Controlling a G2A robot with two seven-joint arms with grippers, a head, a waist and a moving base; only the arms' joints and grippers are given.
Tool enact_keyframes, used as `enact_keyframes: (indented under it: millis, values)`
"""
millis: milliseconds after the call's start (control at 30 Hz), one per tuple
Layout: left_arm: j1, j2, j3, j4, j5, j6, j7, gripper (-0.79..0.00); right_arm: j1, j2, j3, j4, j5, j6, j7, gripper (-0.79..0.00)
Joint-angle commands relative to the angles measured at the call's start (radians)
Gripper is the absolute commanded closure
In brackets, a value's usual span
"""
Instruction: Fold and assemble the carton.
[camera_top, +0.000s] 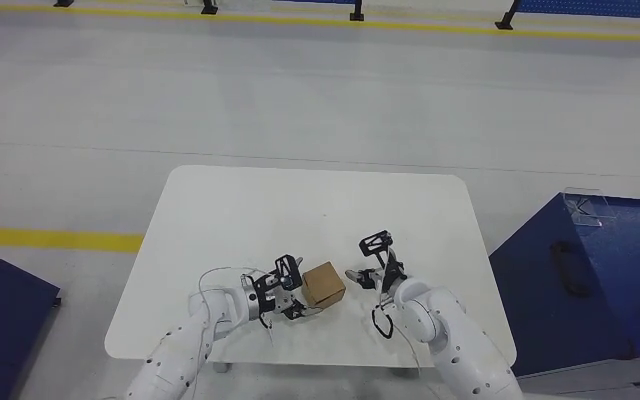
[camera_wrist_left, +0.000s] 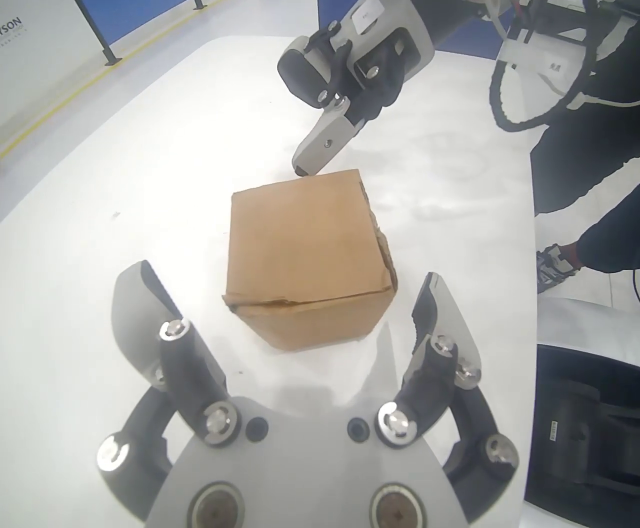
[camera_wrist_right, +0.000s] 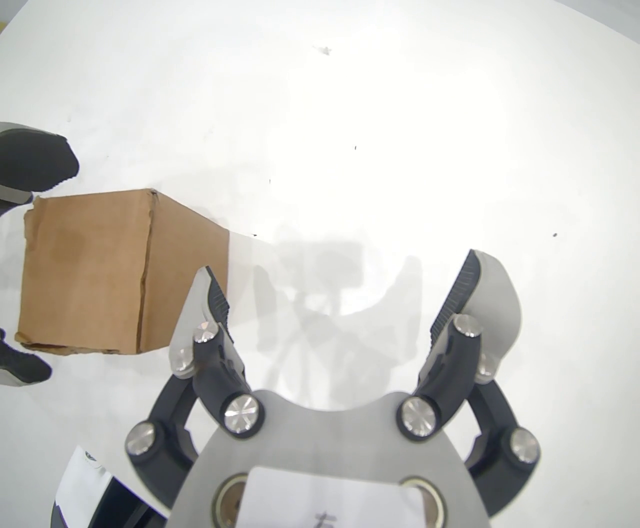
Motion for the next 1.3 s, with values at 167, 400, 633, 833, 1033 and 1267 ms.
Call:
enact_keyframes:
  millis: [167, 400, 633, 833, 1033, 1267]
  values:
    - [-0.023, -0.01, 0.019, 0.02, -0.034, 0.034, -0.04, -0.671, -0.002, 0.0, 0.0, 0.0, -0.001, 0.001, -0.001, -0.785]
    - [-0.024, -0.011, 0.036, 0.012, -0.024, 0.032, -0.034, -0.582, -0.002, 0.0, 0.0, 0.0, -0.001, 0.001, -0.001, -0.785]
    - [-0.028, -0.011, 0.042, 0.015, -0.027, 0.032, -0.032, -0.496, -0.002, 0.0, 0.0, 0.0, -0.001, 0.001, -0.001, -0.785]
    - [-0.025, -0.006, 0.031, 0.004, -0.043, 0.021, -0.012, -0.102, -0.002, 0.0, 0.0, 0.0, -0.001, 0.001, -0.001, -0.785]
    - [-0.028, -0.003, -0.005, -0.007, -0.161, -0.031, -0.027, 0.0, -0.002, 0.0, 0.0, 0.0, -0.001, 0.001, -0.001, -0.785]
    - [-0.125, -0.017, -0.001, 0.134, -0.822, -0.222, -0.359, 0.0, -0.045, 0.01, 0.103, -0.04, 0.061, 0.011, -0.098, -0.785]
